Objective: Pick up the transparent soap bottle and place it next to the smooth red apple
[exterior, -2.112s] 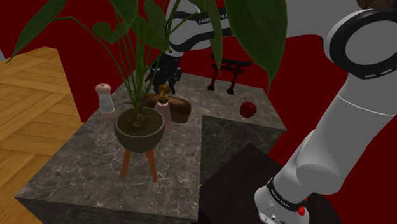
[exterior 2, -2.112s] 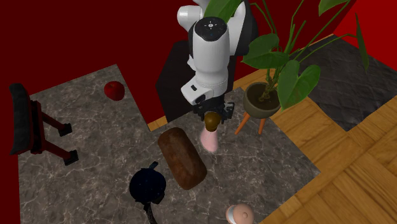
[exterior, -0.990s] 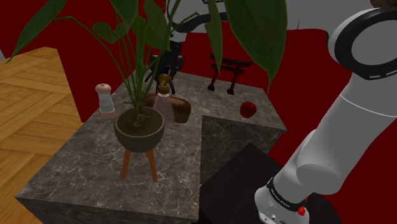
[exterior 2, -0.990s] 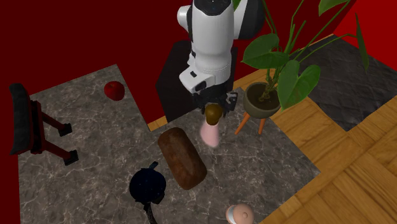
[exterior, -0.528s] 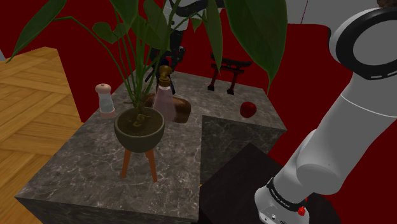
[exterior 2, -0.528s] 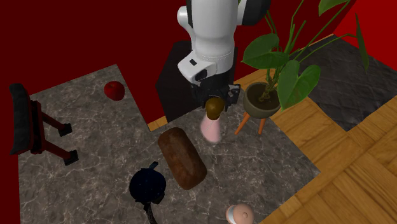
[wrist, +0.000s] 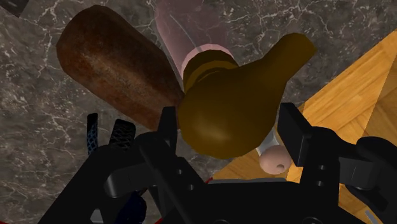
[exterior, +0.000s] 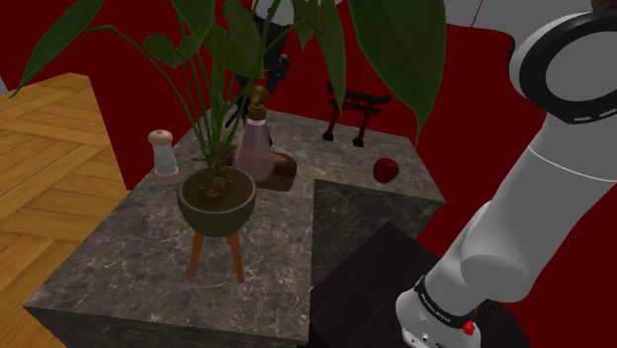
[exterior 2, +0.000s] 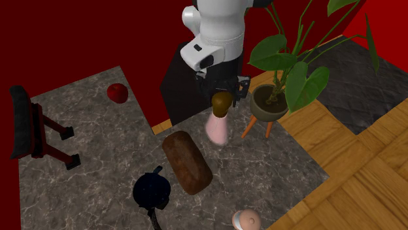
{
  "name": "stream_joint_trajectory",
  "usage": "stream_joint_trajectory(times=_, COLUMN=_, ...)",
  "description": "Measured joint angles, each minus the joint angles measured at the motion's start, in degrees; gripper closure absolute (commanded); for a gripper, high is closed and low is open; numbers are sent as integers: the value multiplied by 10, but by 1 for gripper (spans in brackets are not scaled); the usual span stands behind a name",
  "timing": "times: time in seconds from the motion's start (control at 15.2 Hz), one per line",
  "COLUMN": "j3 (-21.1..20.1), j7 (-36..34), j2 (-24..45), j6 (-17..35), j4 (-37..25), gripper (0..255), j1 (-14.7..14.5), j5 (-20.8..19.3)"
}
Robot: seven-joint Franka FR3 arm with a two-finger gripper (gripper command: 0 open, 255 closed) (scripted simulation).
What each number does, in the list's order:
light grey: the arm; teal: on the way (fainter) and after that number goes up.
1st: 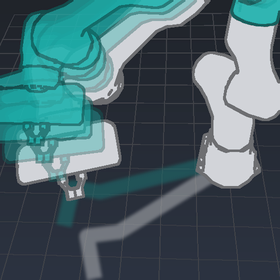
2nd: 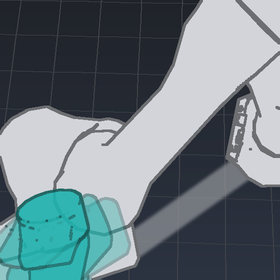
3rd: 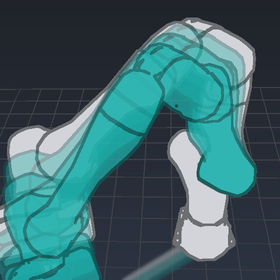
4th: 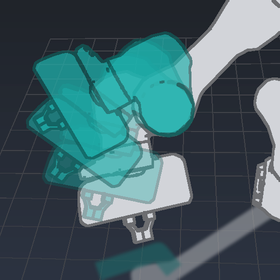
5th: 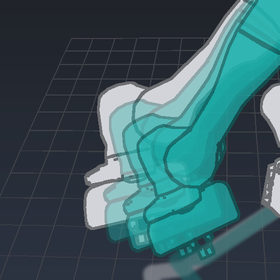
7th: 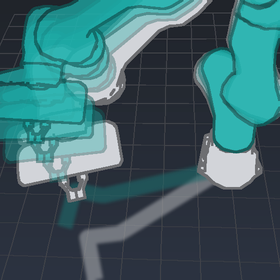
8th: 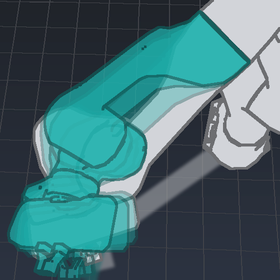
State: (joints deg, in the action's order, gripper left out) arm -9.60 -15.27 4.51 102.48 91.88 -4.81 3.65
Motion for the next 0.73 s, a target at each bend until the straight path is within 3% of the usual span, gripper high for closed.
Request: stream_joint_trajectory(times=0.73, j3=2, j7=0, j2=14, j6=-83, j4=-97, gripper=255, j1=3, j5=-2)
